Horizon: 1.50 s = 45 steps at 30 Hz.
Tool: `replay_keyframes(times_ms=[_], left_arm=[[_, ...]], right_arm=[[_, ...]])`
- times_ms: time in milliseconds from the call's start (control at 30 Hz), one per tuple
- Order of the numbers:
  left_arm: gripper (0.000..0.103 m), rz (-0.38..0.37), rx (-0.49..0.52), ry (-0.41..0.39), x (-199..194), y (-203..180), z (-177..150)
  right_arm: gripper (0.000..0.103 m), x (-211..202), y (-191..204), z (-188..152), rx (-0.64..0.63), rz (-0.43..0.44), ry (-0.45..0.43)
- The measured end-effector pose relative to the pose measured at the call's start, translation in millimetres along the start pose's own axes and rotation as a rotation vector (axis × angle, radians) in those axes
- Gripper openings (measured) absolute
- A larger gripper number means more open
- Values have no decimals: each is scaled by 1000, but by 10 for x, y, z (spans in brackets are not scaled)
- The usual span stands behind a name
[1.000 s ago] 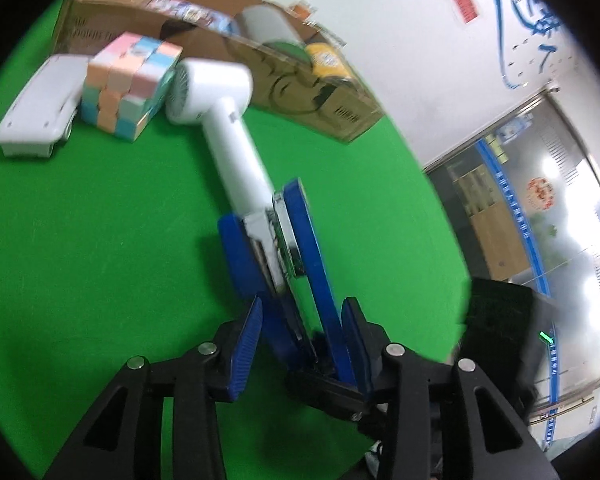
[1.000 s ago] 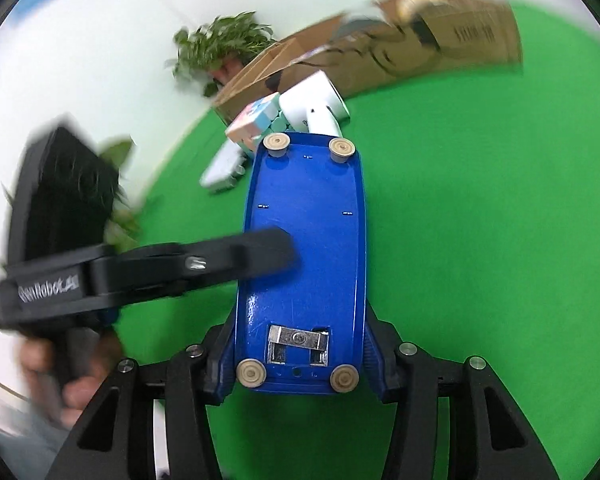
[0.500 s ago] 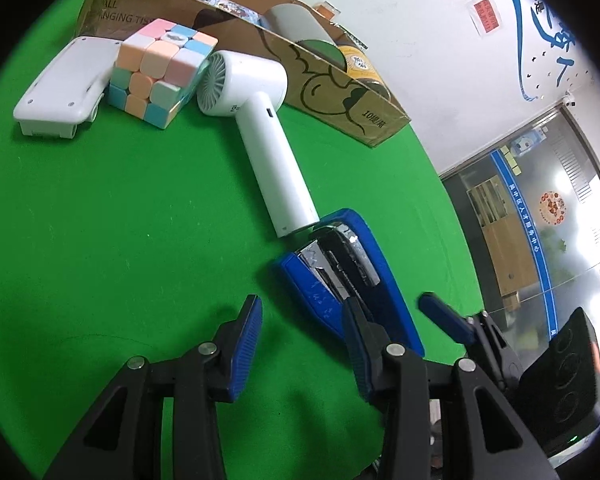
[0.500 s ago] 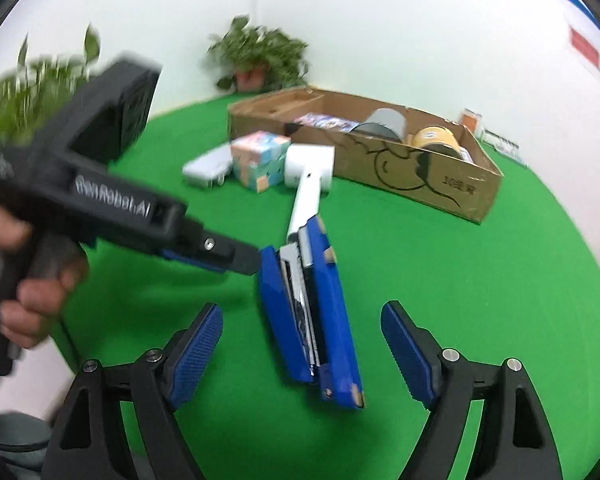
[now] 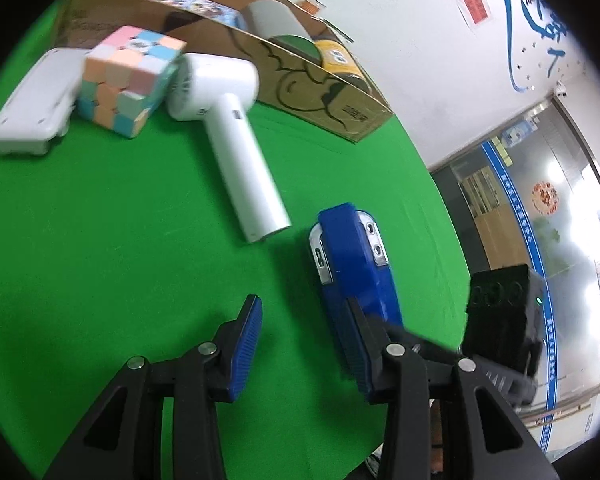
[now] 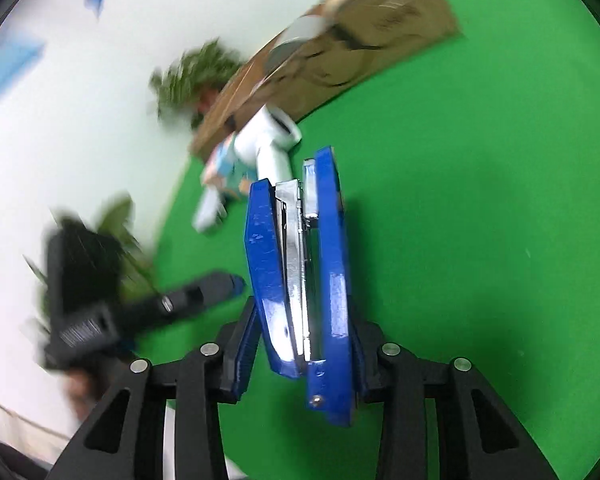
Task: Organize rigid objects
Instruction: 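Lift the blue stapler off the table with the right gripper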
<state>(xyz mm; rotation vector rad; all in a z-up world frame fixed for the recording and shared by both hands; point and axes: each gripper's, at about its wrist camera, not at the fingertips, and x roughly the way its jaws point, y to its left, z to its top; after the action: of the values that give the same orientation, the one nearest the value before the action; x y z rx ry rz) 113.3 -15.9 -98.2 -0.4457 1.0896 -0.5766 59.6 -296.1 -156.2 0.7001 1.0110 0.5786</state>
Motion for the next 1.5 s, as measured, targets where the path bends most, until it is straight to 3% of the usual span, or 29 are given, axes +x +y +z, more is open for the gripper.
replay_keyframes(times_ms=[133, 200, 400, 533, 633, 700, 733, 767, 867, 967, 1067, 1333, 1500], left_arm=[[72, 6, 30, 9, 115, -150, 92], [74, 0, 27, 23, 188, -197, 132], [73, -51, 29, 112, 524, -296, 211], [73, -101, 22, 155, 681, -318, 217], [73, -117, 31, 159, 707, -337, 225], [73, -125, 26, 158, 708, -327, 217], [73, -128, 23, 157, 709, -325, 213], [73, -129, 25, 158, 714, -329, 203], [72, -134, 27, 159, 743, -368, 178], [70, -120, 33, 162, 764, -407, 183], [58, -151, 9, 191, 826, -420, 169], [54, -143, 15, 153, 706, -456, 113], [54, -154, 58, 59, 314, -581, 256]], right_arm=[[65, -204, -111, 64, 13, -98, -86], [89, -343, -10, 47, -67, -220, -158], [89, -208, 490, -177, -417, -428, -183], [88, -7, 627, -362, -555, -558, -195], [76, 37, 553, -491, -540, -594, -156], [61, 85, 542, -541, -550, -629, -163], [59, 97, 533, -554, -550, -626, -163], [51, 102, 542, -568, -548, -610, -158], [51, 74, 496, -550, -478, -564, -168], [51, -13, 397, -478, -340, -449, -165], [50, -52, 326, -446, -263, -380, -157], [50, 6, 419, -445, -272, -349, -157], [50, -204, 798, -286, -356, -325, -223]])
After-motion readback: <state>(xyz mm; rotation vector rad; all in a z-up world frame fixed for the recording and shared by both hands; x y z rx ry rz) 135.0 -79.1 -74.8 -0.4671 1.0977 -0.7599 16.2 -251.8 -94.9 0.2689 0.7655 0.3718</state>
